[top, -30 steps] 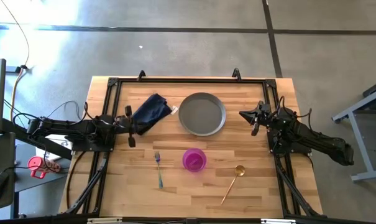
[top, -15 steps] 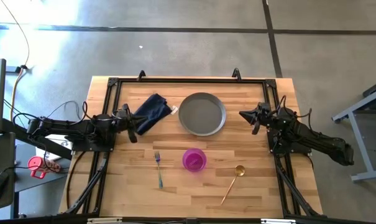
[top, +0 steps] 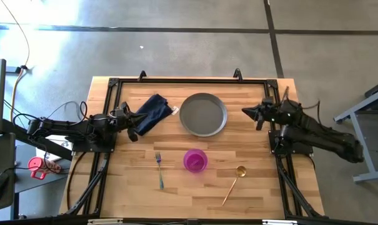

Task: Set table place
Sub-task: Put the purple bowl on the gray plate

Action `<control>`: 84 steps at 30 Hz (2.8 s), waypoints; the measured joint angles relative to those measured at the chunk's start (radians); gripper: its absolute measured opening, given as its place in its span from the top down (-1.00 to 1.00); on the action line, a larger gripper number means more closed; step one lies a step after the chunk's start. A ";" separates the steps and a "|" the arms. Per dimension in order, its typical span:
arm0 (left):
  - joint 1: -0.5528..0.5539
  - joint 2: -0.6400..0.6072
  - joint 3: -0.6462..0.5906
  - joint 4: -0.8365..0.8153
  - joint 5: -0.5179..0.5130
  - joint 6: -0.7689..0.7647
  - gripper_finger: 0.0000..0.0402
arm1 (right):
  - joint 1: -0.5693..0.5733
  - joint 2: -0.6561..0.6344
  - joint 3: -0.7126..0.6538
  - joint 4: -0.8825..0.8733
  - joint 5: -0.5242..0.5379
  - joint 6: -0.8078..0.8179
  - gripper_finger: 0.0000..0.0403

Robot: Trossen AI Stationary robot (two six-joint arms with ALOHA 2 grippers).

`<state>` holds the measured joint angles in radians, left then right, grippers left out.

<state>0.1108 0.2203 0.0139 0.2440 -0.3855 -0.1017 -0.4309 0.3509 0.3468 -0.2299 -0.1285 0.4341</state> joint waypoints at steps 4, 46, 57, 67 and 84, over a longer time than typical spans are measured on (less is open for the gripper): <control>0.000 0.000 0.000 -0.007 0.013 0.000 0.99 | 0.028 0.251 0.180 -0.142 0.003 -0.082 1.00; 0.000 0.000 0.002 -0.112 0.205 0.078 0.99 | 0.544 1.625 1.203 -0.654 0.049 -0.171 0.31; 0.000 0.000 0.002 -0.124 0.239 0.078 0.99 | 0.556 1.666 1.203 -0.603 0.050 -0.162 0.31; 0.000 0.000 0.002 -0.143 0.239 0.078 0.99 | 0.529 1.739 1.202 -0.554 0.021 -0.217 0.31; 0.000 0.000 0.002 -0.142 0.238 0.078 0.99 | 0.513 1.772 1.285 -0.632 0.056 -0.259 0.99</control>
<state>0.1108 0.2199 0.0154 0.1017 -0.1474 -0.0235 0.0822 2.1227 1.6318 -0.8620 -0.0721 0.1752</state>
